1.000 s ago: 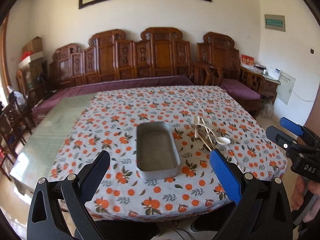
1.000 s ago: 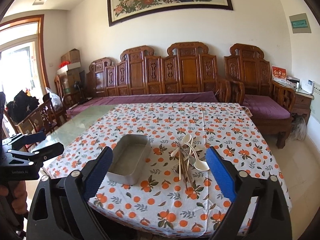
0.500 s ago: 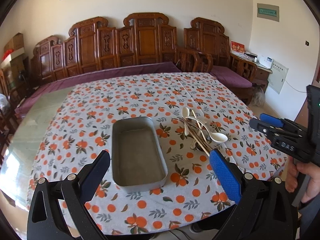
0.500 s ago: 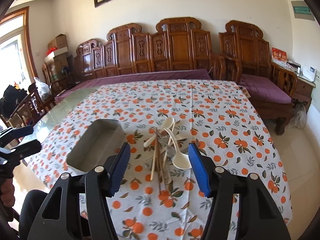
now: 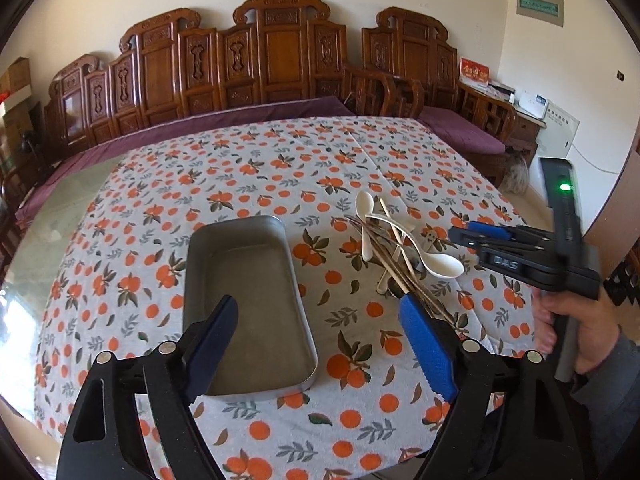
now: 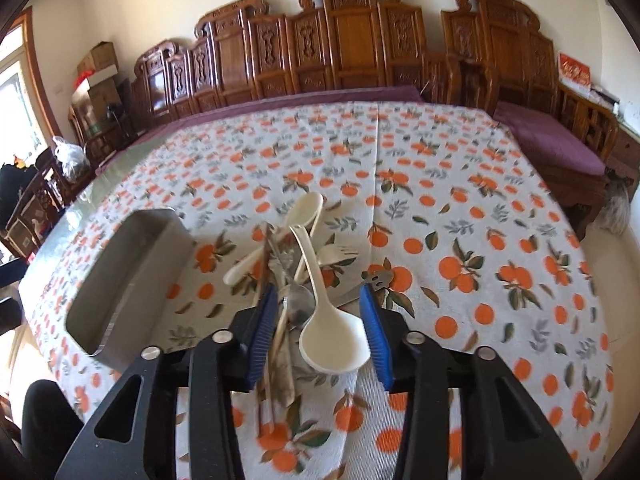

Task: Organize utensils
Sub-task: 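Reach the right tool into the utensil pile and grasp a white plastic spoon, then lift the white plastic spoon out of the pile with the right tool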

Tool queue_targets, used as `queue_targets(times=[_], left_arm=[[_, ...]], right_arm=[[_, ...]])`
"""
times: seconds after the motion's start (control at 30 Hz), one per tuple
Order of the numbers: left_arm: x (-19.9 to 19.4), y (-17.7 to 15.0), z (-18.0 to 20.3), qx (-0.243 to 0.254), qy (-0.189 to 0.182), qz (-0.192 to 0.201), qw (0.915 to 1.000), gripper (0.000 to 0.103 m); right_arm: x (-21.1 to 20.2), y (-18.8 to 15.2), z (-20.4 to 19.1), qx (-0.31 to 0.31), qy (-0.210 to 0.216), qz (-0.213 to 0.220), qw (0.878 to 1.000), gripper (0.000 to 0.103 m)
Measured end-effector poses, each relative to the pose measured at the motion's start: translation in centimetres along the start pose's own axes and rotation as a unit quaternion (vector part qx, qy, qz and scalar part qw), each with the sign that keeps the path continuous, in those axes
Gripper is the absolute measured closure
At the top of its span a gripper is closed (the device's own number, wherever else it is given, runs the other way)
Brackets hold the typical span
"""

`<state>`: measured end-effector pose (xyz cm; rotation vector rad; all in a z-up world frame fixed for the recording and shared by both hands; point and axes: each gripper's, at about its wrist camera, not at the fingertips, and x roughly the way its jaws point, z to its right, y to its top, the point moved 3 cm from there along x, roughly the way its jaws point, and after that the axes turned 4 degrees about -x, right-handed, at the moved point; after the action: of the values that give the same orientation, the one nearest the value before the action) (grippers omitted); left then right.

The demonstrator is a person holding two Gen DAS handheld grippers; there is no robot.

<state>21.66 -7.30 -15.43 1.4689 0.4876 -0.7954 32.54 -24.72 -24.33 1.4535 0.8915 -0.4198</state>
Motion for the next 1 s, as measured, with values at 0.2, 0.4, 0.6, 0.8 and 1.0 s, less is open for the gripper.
queue_targets(times=[0.2,0.4,0.6,0.8,1.0], left_arm=[[2.4,0.4,0.8,0.009,0.001,-0.016,0.9998,0.031],[4.6,1.2,1.8,0.019,0.006,-0.025,0.9995,0.031],[6.5,1.2,2.6,0.015,0.008,-0.035,0.9992,0.031],[7.9,0.8,3.4,0.016,0.014,-0.045,0.9987,0.031],[9.3,1.1,4.4,0.02,0.013,-0.051,0.9984,0.034]], right_arm=[[4.1,0.0,0.9,-0.001,0.021,-0.031,0.999,0.065],[6.0,0.7,1.4,-0.002,0.043,-0.036,0.998,0.074],[6.7,0.5,0.9,-0.02,0.053,-0.05,0.997,0.079],[6.8,0.0,1.2,-0.017,0.061,-0.055,0.997,0.09],[5.1,0.2,2.3,0.0,0.07,-0.032,0.997,0.103]])
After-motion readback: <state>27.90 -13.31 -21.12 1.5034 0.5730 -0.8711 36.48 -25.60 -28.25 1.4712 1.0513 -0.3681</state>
